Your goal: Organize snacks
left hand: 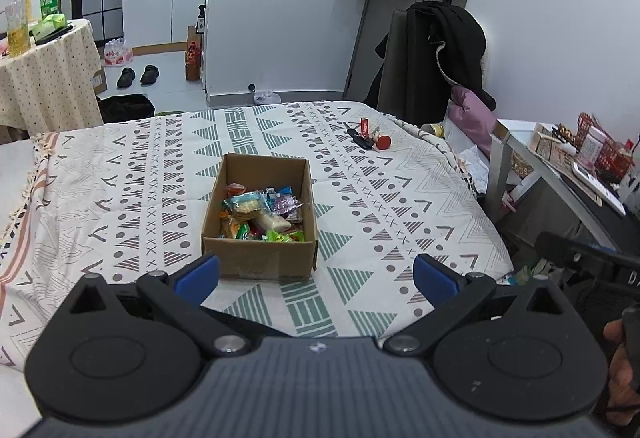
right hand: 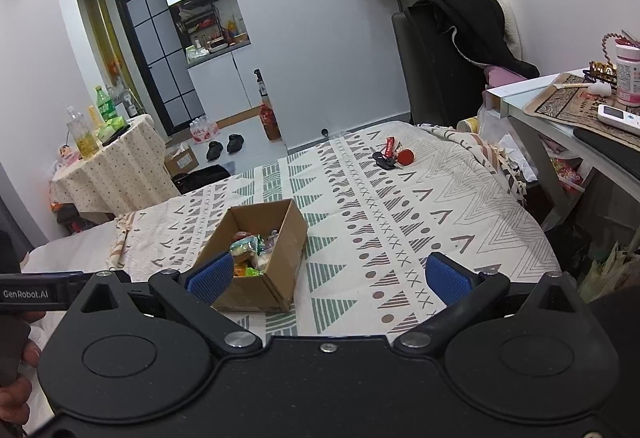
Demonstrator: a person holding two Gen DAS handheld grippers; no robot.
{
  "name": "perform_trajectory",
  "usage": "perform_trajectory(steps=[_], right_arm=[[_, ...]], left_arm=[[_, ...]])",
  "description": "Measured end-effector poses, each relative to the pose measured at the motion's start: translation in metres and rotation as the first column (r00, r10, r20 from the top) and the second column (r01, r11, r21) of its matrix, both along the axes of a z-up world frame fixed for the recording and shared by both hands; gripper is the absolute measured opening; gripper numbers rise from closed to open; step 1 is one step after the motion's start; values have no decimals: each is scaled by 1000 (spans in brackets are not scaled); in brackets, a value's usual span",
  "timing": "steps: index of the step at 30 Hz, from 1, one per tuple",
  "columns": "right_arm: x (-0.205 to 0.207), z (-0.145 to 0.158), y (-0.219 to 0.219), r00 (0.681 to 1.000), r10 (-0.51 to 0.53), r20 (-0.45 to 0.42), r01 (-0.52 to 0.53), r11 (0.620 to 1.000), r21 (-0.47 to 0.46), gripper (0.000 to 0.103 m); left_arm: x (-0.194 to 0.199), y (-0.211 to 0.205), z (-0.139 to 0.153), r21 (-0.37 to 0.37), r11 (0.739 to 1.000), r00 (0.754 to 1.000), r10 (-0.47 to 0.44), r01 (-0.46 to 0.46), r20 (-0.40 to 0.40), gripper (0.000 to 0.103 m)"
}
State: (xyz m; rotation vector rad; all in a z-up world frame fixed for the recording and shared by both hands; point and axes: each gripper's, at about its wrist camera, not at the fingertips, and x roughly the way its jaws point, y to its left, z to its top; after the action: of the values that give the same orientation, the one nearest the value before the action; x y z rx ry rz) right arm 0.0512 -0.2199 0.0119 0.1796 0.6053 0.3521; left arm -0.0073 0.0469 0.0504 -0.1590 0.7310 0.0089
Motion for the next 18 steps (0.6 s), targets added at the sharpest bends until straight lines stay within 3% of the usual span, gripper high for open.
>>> perform_trajectory(steps=[18], right_arm=[[2, -7, 5, 1000, 5, -14, -5, 1000, -12, 103]], left_arm=[[-2, 5, -4, 14, 1000, 1000, 8, -8, 11, 102]])
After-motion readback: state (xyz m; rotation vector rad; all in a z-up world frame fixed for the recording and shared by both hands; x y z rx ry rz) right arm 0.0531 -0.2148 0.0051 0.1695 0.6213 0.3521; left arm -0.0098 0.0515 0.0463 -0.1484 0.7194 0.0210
